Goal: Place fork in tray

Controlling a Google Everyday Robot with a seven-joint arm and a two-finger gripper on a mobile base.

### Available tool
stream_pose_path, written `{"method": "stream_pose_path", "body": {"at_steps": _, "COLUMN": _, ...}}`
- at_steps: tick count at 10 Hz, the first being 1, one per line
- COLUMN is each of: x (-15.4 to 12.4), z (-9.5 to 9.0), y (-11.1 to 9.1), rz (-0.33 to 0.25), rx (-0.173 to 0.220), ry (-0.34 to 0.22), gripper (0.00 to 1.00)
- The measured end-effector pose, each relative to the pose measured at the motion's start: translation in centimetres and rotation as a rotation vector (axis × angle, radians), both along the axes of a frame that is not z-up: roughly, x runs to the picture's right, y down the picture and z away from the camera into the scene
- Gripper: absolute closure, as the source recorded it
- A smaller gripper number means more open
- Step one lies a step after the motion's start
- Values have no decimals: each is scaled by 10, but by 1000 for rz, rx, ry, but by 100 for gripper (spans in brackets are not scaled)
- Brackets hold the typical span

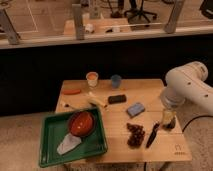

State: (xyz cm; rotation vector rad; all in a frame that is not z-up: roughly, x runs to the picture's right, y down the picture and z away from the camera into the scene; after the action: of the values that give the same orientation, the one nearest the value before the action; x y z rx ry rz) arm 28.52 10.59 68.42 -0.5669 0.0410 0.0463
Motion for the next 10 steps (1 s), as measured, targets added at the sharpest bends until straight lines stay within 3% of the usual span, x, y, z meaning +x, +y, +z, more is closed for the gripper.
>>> {"method": "stream_pose_path", "body": {"at_steps": 7, "x": -1, "z": 1, "y": -3, "rz": 0, "rx": 6, "ry": -12, "gripper": 20}}
{"method": "stream_pose_path", "body": {"at_steps": 10, "x": -42, "z": 15, "y": -37, "rz": -36, "rx": 42, "ry": -141, "gripper": 20}}
